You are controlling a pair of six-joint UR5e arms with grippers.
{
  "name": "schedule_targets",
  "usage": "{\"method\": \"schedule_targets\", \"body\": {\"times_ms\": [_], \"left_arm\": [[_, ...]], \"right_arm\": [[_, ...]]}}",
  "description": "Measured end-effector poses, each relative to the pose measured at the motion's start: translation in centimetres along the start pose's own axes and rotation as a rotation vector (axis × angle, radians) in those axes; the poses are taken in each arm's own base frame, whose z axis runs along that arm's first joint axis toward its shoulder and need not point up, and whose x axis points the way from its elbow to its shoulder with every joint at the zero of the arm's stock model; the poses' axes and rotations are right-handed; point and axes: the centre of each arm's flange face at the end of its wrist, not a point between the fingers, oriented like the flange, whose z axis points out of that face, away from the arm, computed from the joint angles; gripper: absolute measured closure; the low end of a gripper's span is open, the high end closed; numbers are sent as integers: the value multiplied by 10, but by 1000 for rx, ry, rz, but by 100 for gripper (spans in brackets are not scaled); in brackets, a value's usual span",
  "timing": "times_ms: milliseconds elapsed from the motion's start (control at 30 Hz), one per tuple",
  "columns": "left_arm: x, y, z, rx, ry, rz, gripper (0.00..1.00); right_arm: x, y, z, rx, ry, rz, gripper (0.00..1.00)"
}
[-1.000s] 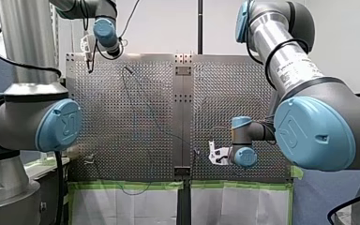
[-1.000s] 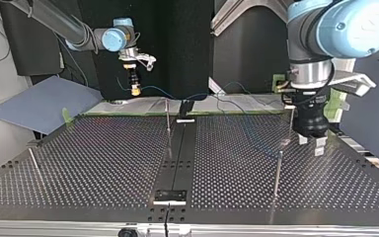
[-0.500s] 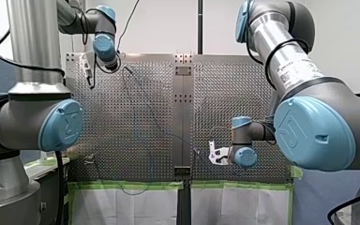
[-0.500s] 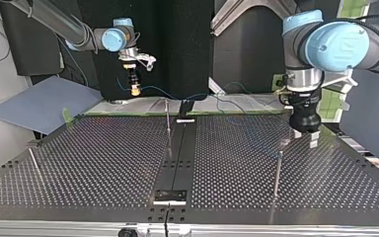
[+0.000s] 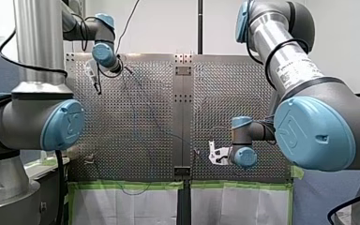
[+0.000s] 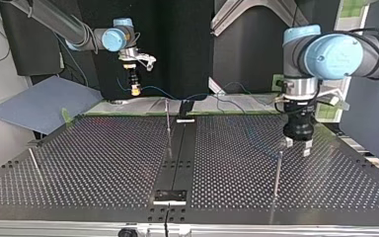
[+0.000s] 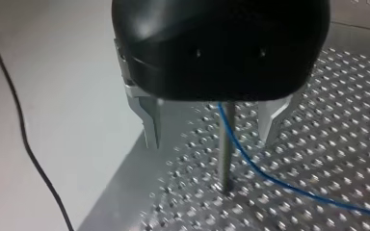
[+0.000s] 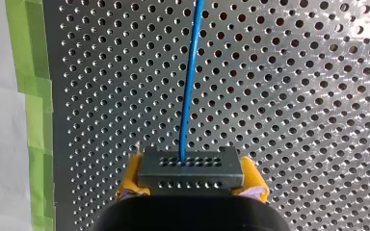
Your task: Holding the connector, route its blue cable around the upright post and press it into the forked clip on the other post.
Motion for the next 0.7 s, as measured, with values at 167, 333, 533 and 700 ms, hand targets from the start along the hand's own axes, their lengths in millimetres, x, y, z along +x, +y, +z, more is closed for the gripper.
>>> {"method": "schedule_targets", "body": {"times_ms": [167,333,533,700], "left_arm": [[-4,1,7,41,-25,-46,0],[-5,3,13,83,-43,-92,0],[6,9,14,128,-35,-142,0],[11,9,15,174,-36,-183,0]], "right_arm": [[0,0,0,0,-1,0,100],[0,0,0,0,-2,-2,100],[0,0,0,0,-2,-3,100],[0,0,0,1,-4,-3,100]]}}
